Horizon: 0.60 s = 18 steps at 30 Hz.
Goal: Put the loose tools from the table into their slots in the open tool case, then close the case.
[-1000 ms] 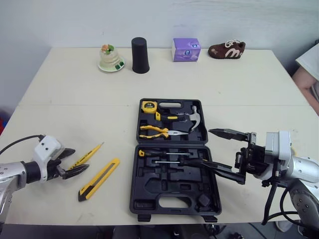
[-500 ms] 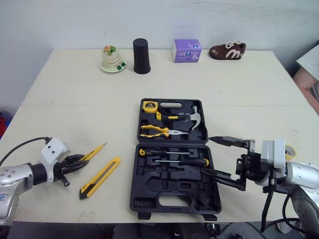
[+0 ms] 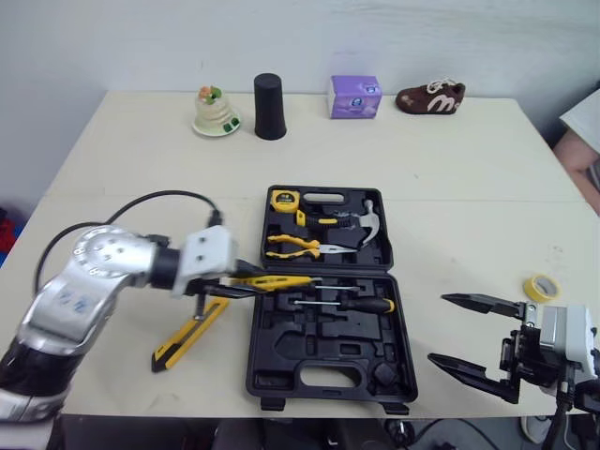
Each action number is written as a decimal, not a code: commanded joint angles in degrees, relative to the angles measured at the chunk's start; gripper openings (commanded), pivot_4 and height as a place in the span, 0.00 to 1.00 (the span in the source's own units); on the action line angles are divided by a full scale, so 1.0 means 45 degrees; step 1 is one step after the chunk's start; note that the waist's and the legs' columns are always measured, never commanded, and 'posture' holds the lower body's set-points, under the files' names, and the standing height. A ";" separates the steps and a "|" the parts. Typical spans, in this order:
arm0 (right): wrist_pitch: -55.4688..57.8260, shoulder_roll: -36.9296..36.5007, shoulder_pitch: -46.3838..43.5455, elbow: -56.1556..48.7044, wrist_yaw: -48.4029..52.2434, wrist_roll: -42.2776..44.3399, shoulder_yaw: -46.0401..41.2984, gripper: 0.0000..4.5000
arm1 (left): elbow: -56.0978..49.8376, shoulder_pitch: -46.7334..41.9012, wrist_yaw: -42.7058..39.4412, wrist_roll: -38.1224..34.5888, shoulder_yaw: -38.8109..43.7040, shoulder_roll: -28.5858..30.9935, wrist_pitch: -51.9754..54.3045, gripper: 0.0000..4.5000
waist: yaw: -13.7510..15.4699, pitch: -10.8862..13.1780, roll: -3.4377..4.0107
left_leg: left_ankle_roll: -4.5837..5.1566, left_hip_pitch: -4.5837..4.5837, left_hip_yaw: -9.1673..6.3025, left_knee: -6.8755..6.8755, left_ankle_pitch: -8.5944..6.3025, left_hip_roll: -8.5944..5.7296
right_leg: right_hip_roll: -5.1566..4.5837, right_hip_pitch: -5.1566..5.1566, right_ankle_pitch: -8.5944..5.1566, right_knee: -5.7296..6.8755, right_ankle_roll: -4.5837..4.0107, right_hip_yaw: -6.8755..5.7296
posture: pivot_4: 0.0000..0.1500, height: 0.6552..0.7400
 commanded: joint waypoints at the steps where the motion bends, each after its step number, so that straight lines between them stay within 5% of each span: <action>1: -0.0261 0.0009 0.0296 -0.0164 0.0127 -0.0184 -0.0385 1.00 | -0.0576 -0.1077 -0.0228 0.0886 -0.1612 -0.0109 0.0926 0.12 | -0.0005 0.0001 0.0000 | -0.0001 -0.0003 -0.0013 0.0008 0.0000 0.0002 | 0.0007 0.0001 0.0000 0.0005 0.0000 0.0003 | 1.00 1.00; 8: -0.0307 0.0197 0.0441 -0.0485 -0.0030 -0.0239 -0.0277 1.00 | -0.0466 -0.2326 0.0214 0.3074 -0.4181 -0.0873 0.1882 0.12 | -0.0026 0.0001 0.0001 | 0.0000 0.0000 -0.0012 0.0048 0.0000 0.0009 | 0.0013 0.0001 0.0001 0.0028 0.0002 0.0023 | 1.00 1.00; 18: -0.0259 0.0375 0.0904 -0.1139 -0.0327 -0.0312 -0.0276 1.00 | -0.0692 -0.2692 0.0801 0.4167 -0.5189 -0.1584 0.3666 0.12 | 0.0171 0.0000 0.0001 | 0.0001 0.0004 -0.0015 0.0070 0.0001 0.0017 | 0.0006 0.0002 0.0003 0.0057 0.0005 0.0031 | 1.00 1.00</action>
